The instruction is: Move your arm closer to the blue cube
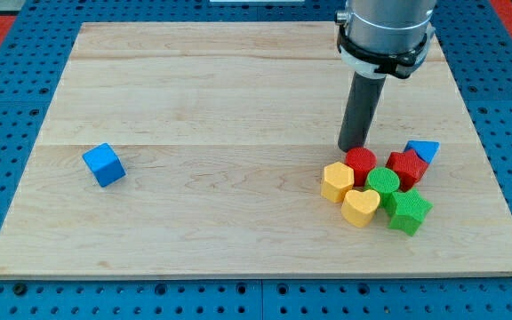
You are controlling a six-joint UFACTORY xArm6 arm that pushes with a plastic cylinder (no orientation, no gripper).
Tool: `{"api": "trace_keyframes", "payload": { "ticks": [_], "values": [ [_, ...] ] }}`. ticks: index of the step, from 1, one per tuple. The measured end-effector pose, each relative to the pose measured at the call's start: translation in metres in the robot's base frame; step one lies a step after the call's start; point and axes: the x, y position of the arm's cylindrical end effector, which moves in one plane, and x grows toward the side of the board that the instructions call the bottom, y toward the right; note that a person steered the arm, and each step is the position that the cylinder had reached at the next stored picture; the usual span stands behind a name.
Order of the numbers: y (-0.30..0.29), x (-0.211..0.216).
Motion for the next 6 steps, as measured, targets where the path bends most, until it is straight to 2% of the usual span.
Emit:
{"api": "trace_keyframes", "payload": {
  "ticks": [1,4,6],
  "values": [
    [-0.036,-0.003],
    [-0.201,-0.049],
    [-0.318,-0.04]
  ]
}}
